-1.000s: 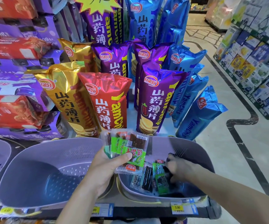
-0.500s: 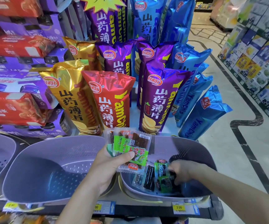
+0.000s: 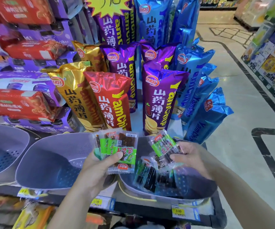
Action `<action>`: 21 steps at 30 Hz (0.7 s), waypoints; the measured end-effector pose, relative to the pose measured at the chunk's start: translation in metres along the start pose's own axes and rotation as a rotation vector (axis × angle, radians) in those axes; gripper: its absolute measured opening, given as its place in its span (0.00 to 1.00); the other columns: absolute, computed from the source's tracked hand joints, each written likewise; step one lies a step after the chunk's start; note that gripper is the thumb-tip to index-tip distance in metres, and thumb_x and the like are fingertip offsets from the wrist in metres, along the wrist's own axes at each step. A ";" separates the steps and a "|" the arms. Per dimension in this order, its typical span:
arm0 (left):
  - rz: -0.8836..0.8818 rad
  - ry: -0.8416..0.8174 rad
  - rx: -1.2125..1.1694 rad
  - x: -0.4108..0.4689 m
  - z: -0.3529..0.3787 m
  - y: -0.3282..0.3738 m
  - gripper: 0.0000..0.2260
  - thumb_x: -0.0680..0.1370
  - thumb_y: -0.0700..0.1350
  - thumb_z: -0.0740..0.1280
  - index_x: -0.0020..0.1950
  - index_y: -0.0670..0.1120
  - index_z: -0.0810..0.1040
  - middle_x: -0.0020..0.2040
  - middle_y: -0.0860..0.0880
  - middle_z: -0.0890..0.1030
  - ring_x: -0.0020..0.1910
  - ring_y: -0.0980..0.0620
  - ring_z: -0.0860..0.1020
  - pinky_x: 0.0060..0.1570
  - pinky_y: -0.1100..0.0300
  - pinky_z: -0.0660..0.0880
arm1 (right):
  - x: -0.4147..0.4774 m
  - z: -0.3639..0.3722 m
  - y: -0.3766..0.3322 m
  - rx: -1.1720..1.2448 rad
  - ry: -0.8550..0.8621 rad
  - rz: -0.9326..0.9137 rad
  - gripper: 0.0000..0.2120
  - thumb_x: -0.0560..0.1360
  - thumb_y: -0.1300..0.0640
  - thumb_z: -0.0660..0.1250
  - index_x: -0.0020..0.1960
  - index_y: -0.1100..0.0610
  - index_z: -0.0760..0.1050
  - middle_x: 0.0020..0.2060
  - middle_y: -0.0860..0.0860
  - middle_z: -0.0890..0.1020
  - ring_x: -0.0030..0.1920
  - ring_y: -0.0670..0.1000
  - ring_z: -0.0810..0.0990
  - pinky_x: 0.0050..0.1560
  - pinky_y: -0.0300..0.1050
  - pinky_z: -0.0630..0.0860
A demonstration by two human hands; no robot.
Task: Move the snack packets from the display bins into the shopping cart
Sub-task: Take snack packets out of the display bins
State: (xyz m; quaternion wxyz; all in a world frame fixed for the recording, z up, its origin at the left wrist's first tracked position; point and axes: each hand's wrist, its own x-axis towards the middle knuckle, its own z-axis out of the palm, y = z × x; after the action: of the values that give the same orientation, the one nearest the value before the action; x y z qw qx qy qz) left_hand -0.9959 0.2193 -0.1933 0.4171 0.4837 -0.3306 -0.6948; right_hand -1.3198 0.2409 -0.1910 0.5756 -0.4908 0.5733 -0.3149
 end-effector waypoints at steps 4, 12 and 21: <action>0.057 0.118 0.003 -0.030 -0.013 0.001 0.26 0.62 0.47 0.88 0.58 0.47 0.86 0.56 0.38 0.88 0.50 0.40 0.88 0.42 0.47 0.85 | 0.003 0.023 -0.010 0.249 -0.043 -0.015 0.09 0.78 0.65 0.71 0.55 0.56 0.85 0.55 0.60 0.86 0.55 0.62 0.86 0.55 0.57 0.84; 0.250 0.361 -0.115 -0.109 -0.064 0.006 0.22 0.70 0.40 0.78 0.62 0.37 0.83 0.52 0.37 0.87 0.38 0.44 0.87 0.25 0.56 0.81 | 0.011 0.118 -0.051 0.344 -0.167 -0.113 0.10 0.80 0.69 0.67 0.53 0.58 0.85 0.53 0.60 0.87 0.52 0.58 0.87 0.50 0.52 0.85; 0.402 0.630 -0.264 -0.231 -0.178 -0.007 0.20 0.71 0.36 0.75 0.63 0.38 0.82 0.56 0.38 0.87 0.50 0.39 0.88 0.40 0.49 0.85 | -0.002 0.284 -0.087 0.281 -0.405 -0.167 0.07 0.79 0.69 0.66 0.54 0.63 0.81 0.54 0.63 0.86 0.49 0.58 0.87 0.52 0.56 0.82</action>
State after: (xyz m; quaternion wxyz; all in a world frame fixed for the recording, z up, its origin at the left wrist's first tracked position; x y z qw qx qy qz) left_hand -0.7869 0.4198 -0.1633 0.6846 0.5409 -0.1825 -0.4534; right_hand -1.0270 0.2731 -0.1488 0.7131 -0.5048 0.3544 -0.3331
